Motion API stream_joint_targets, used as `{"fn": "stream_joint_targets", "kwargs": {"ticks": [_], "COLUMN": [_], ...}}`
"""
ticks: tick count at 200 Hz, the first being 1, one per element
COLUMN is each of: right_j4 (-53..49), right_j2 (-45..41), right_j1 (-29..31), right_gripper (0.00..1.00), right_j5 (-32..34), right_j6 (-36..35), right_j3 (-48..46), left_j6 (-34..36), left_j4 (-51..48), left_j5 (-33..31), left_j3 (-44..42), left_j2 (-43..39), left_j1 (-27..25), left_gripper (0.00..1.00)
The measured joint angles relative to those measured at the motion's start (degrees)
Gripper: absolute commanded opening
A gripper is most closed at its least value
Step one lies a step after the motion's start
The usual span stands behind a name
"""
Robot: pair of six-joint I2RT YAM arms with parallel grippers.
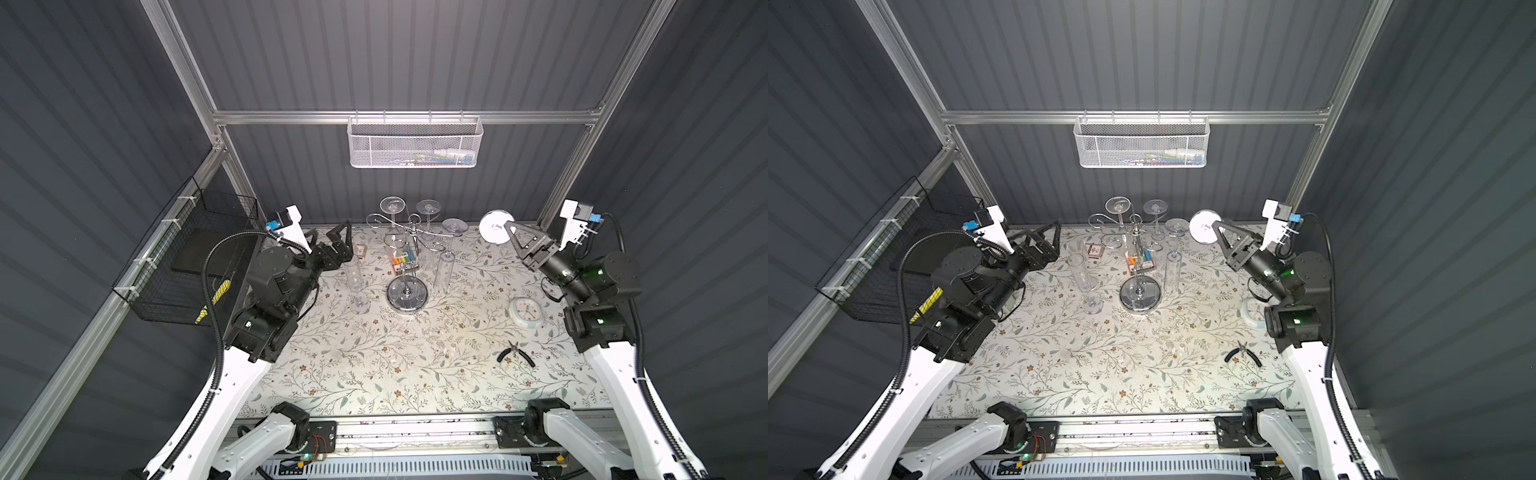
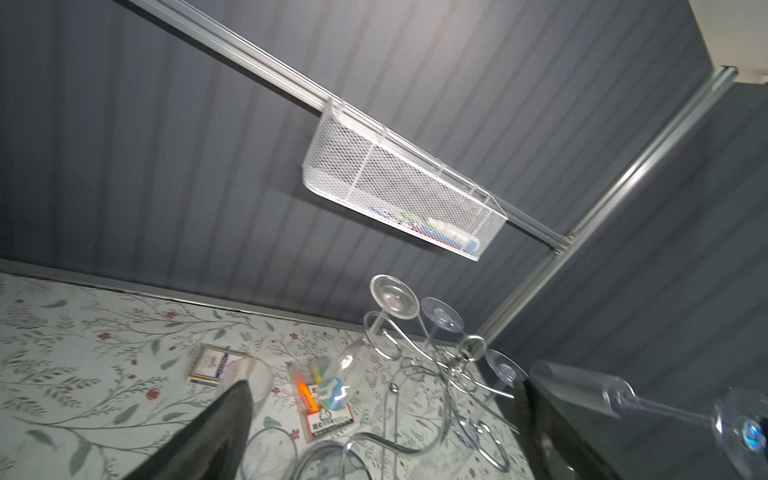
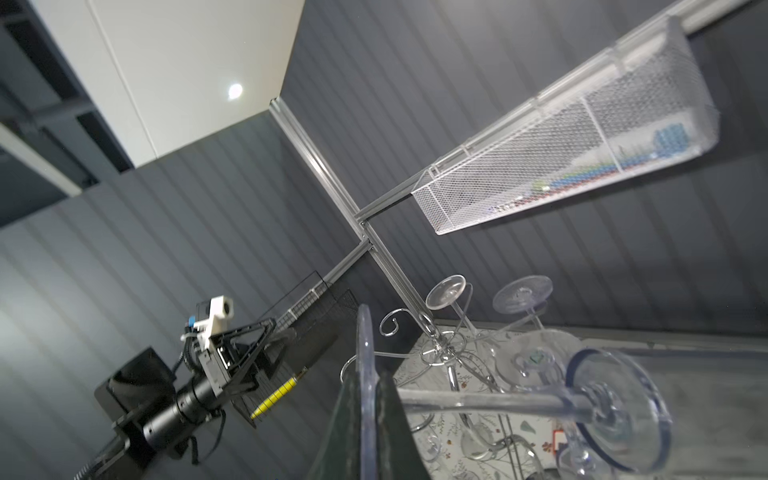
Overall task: Take the wine glass off the wine glass rack
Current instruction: 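Pull the flute up and out of the rack with the right gripper, then bring the flute toward the left gripper while the left moves to its bowl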
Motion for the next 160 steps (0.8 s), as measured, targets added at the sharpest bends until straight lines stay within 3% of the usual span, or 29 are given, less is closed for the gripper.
{"fn": "stream_joint_targets", "kwargs": {"ticks": [59, 160], "right_j4": [-1.8, -7.3], "right_j2": [1.5, 3.3], "right_j1": [12.8, 21.8], "right_gripper": [0.0, 0.0], "right_j5": [-7.5, -13.1], "right_j6": [-30.3, -65.6], "right_j3": [4.8, 4.5], "left_j6": [-2.6, -5.9], "left_j4": [1.1, 8.4], "left_j5": [18.4, 39.7], "left_j3": [5.1, 5.2], "left_j2": [7.8, 10.8], "left_j1": [0.0, 0.0], "left_gripper": [0.97, 0.96]}}
